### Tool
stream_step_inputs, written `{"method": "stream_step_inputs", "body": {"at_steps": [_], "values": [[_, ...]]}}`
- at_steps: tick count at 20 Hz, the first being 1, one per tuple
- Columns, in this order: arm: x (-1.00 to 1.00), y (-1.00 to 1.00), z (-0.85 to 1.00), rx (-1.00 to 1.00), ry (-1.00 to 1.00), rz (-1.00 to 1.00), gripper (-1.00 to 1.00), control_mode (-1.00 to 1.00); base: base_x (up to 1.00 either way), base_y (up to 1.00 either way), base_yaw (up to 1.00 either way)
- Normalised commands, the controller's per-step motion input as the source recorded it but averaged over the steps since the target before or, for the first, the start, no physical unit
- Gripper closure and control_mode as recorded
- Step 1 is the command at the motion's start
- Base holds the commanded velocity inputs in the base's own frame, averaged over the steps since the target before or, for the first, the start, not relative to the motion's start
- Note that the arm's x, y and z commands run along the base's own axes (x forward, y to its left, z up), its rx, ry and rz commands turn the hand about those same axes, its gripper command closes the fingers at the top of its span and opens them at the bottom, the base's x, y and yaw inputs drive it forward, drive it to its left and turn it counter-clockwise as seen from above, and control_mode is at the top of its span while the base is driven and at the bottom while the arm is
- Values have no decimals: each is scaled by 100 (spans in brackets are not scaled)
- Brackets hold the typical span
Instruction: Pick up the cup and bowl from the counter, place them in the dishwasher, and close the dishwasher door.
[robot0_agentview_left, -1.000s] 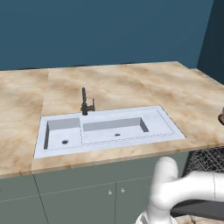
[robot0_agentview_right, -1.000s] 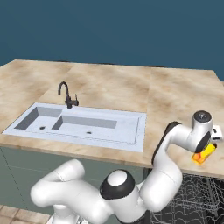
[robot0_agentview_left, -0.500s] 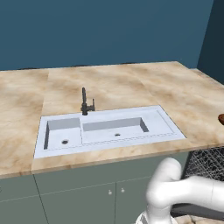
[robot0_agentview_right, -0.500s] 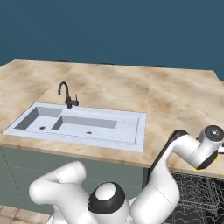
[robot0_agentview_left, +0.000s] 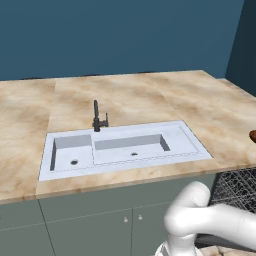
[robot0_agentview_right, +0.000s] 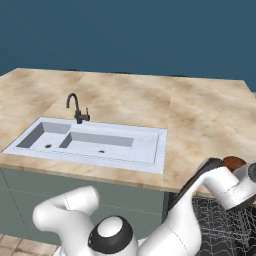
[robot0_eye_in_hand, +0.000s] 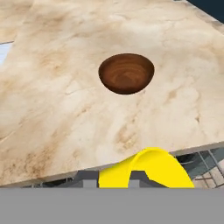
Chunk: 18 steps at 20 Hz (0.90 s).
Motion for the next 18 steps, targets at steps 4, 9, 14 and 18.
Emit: {"method": "stream_step_inputs", "body": {"at_steps": [4, 9, 14, 18], "values": [[-38, 0, -15, 17, -6, -19, 100, -100, 0, 0, 0], [-11, 0, -32, 15, -1, -21, 100, -100, 0, 0, 0], [0, 0, -48, 15, 0, -15, 100, -100, 0, 0, 0], [0, 0, -55, 18, 0, -8, 100, -100, 0, 0, 0]]}}
